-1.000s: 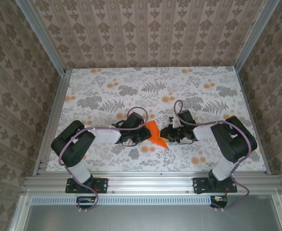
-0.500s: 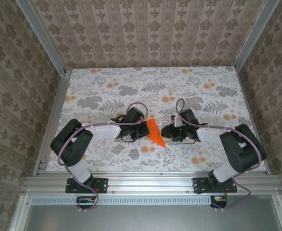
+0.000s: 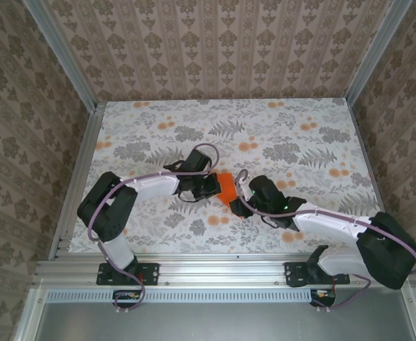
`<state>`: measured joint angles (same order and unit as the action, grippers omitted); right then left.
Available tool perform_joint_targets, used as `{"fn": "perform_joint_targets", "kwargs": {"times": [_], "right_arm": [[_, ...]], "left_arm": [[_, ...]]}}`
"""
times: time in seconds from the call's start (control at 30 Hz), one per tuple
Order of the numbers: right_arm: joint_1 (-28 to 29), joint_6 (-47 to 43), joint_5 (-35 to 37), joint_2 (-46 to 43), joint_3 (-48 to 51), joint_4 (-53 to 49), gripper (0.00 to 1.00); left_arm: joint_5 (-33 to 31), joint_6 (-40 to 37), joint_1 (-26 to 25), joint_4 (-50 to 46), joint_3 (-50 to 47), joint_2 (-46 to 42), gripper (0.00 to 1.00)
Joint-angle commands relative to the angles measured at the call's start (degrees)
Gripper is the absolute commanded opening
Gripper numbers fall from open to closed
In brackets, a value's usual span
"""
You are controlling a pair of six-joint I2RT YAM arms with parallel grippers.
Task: Fold a paper plane with a square sheet of paper (pick it up from the middle)
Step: Fold the wing for the fifth time at the center of the table.
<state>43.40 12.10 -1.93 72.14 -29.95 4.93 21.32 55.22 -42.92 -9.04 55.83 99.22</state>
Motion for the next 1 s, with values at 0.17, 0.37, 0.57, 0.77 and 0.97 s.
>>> {"fn": "perform_joint_targets", "kwargs": {"times": [0.17, 0.37, 0.57, 0.77, 0.97], "right_arm": [[8.0, -13.8, 15.2, 6.9, 1.7, 11.4, 0.46], [9.9, -17.3, 17.9, 11.4, 1.1, 13.4, 0.46], [12.0, -19.4, 21.6, 15.0, -0.2, 13.0, 0.46], [12.5, -19.7, 24.8, 16.1, -0.1, 14.6, 0.38], [12.5, -17.8, 26.7, 16.2, 0.5, 15.2, 0.27]], "left_arm": [[1.4, -2.0, 0.6, -2.8, 2.2, 0.9, 0.00], [1.6, -2.2, 0.7, -2.9, 2.7, 1.4, 0.00], [1.9, -2.3, 0.7, -3.2, 2.9, 1.4, 0.00], [2.0, -2.6, 0.8, -3.5, 2.9, 1.5, 0.00], [2.1, -2.7, 0.7, -3.6, 3.1, 1.8, 0.00]]}}
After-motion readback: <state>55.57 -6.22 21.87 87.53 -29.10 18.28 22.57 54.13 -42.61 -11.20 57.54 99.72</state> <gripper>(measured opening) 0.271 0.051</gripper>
